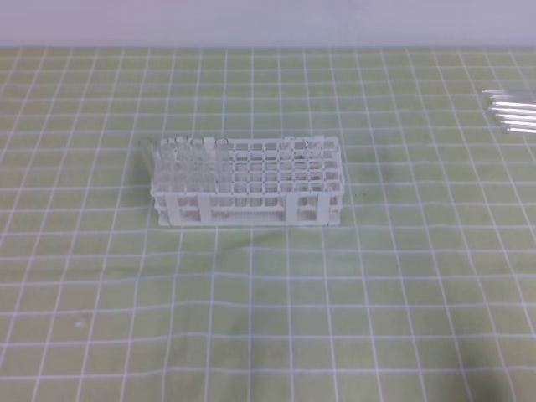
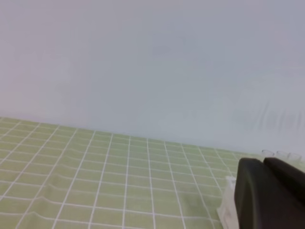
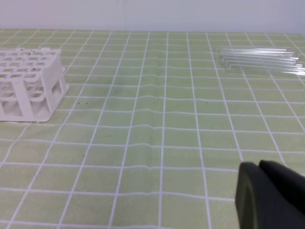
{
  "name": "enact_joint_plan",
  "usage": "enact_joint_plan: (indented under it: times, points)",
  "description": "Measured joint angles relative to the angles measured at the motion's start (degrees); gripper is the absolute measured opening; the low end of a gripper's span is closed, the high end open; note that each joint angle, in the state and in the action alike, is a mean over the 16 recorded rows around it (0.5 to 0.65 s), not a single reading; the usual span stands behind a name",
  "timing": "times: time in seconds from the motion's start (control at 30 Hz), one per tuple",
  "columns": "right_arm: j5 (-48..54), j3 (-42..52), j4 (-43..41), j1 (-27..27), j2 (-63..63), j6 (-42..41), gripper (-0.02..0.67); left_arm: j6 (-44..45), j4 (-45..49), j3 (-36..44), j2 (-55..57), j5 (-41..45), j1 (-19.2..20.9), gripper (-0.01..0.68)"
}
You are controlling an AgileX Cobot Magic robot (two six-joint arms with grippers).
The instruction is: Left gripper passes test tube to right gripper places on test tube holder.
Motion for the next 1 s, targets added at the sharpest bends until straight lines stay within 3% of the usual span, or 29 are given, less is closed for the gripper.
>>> enact_joint_plan:
  times: [0.53, 1.0]
  points:
    - [0.0, 0.0, 0.28, 0.0, 0.0, -0.1, -0.002, 33.18, -24.71, -0.05, 0.08, 13.75, 0.04, 0.0]
    - [0.0, 0.0, 0.31, 0.0, 0.02, -0.09, -0.002, 31.52, -20.77, 0.01, 0.07, 20.79, 0.07, 0.0]
